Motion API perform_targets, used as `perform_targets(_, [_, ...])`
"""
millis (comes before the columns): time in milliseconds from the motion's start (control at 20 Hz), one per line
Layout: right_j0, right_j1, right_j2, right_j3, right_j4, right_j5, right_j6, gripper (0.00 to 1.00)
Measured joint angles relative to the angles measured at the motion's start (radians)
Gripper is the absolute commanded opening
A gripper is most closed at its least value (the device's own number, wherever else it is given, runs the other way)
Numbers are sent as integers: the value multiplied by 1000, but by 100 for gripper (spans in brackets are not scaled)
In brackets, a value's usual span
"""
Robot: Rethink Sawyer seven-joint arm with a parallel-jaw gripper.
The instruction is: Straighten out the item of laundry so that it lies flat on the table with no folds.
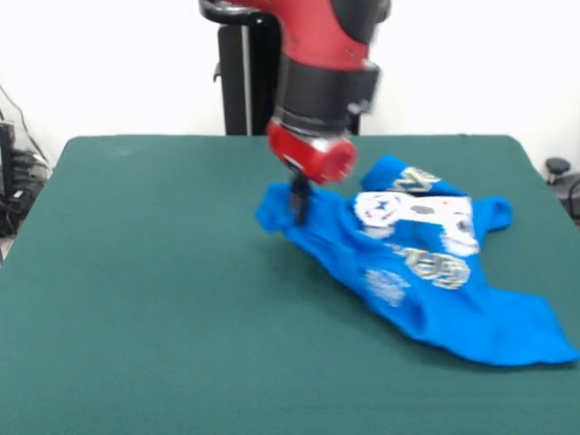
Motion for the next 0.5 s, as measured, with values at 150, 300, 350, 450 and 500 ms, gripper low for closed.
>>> perform_targets(150, [-49, -57, 0, 4, -47, 41, 0, 0])
perform_targets(300, [-148, -157, 1, 5, -130, 106, 0, 0])
perform_targets(350, [-169, -175, 2, 5, -146, 114, 0, 0])
perform_targets(450, [-205, -203, 4, 5, -172, 120, 0, 0])
perform_targets(500, [-226, -216, 5, 5, -189, 120, 0, 0])
